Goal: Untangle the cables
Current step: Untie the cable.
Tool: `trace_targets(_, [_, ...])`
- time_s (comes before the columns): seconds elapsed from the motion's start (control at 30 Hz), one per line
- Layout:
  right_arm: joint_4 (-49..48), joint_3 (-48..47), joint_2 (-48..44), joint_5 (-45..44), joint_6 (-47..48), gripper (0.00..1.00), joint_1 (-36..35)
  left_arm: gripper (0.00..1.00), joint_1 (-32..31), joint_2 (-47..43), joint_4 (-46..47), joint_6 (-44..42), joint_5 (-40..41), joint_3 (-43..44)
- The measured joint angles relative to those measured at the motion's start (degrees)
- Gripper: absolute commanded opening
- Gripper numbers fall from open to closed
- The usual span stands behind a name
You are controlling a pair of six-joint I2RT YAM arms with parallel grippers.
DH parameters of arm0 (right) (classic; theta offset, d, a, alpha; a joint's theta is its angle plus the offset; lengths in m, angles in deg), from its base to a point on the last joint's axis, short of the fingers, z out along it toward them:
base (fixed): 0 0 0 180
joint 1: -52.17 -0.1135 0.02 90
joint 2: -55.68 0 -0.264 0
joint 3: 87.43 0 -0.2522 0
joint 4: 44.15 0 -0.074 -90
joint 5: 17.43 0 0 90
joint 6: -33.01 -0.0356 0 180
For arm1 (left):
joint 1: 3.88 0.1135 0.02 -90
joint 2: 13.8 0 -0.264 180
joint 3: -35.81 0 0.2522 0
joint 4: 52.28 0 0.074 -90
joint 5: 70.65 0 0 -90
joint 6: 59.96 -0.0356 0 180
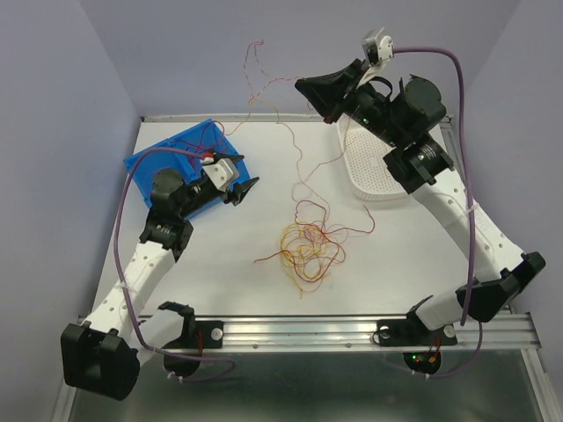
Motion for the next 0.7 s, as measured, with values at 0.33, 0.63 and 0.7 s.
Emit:
trace_targets(0.33, [-1.92,-0.94,1.90,2.54,-3.50,0.01,0.00,0.79,1.95,-1.14,8.17,6.91,-1.66,-3.74])
trace_targets(0.63, [-4.98,-6.27,2.75,4.09,-6.73,0.01,0.00,0.81,1.20,12.20,23.12,13.57,-8.59,0.26])
trace_targets(0.7, [-5.27,-6.62,2.75,4.26,-7.32,0.01,0.00,0.81,0.48,15.93,25.97,15.10,-8.98,1.77])
